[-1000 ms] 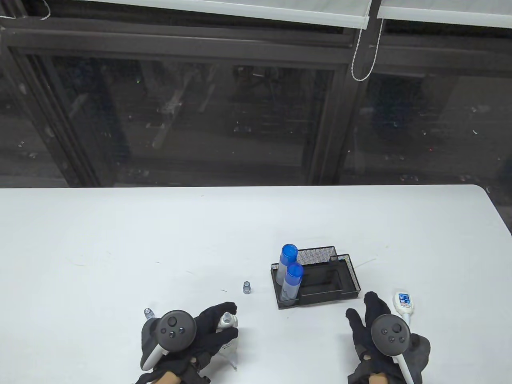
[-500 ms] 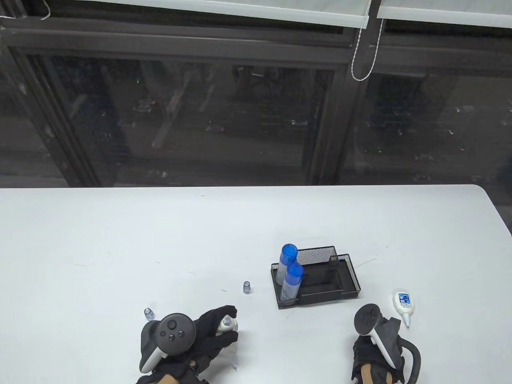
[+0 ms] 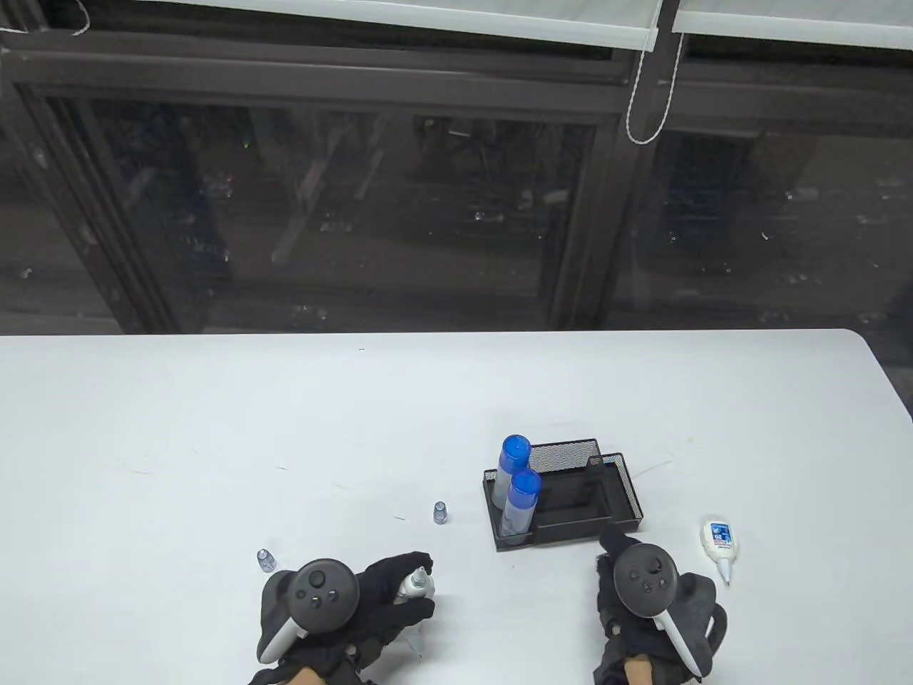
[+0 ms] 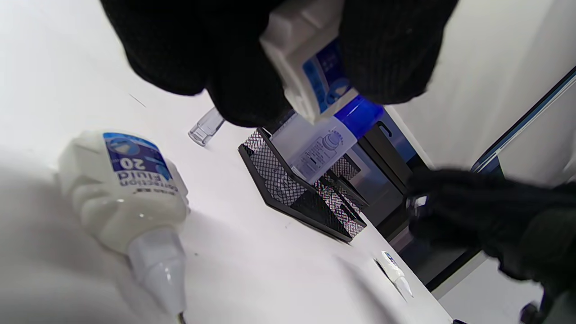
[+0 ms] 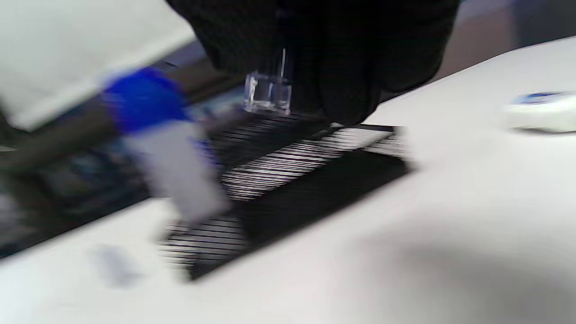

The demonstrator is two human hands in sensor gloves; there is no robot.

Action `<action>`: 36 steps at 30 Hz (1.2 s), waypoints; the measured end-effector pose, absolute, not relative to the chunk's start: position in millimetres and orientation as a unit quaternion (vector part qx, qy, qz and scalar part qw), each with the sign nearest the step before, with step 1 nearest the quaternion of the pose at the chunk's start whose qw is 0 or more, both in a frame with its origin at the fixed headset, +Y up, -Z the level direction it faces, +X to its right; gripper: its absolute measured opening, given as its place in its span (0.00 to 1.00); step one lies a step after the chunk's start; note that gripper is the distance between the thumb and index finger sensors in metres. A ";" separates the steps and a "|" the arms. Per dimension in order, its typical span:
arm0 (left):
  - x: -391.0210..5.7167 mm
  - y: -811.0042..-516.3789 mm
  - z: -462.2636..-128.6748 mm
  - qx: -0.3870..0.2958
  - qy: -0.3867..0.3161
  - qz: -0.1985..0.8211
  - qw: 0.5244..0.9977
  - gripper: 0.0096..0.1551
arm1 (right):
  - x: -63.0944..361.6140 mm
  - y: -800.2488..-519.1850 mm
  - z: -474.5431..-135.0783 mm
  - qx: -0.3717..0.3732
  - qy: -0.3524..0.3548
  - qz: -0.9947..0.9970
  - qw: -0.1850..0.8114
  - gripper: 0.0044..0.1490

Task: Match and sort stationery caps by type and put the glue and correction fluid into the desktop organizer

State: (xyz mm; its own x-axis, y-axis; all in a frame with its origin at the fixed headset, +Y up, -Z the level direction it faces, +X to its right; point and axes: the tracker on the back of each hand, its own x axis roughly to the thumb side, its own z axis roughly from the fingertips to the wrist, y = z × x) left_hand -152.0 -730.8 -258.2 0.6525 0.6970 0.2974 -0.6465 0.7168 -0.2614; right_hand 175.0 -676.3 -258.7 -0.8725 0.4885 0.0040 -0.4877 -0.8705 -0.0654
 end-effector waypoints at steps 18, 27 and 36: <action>-146.5 -733.3 -255.6 -0.071 -0.202 0.345 0.914 0.36 | 45.7 -660.2 -249.3 0.276 0.001 0.930 0.242 0.31; -143.0 -731.9 -253.5 -0.060 -0.205 0.326 0.921 0.35 | 59.0 -667.7 -242.7 0.229 -0.026 0.937 0.263 0.32; -139.2 -721.5 -248.2 -0.009 -0.194 0.320 0.927 0.34 | 54.9 -659.3 -243.5 0.218 -0.053 0.928 0.296 0.31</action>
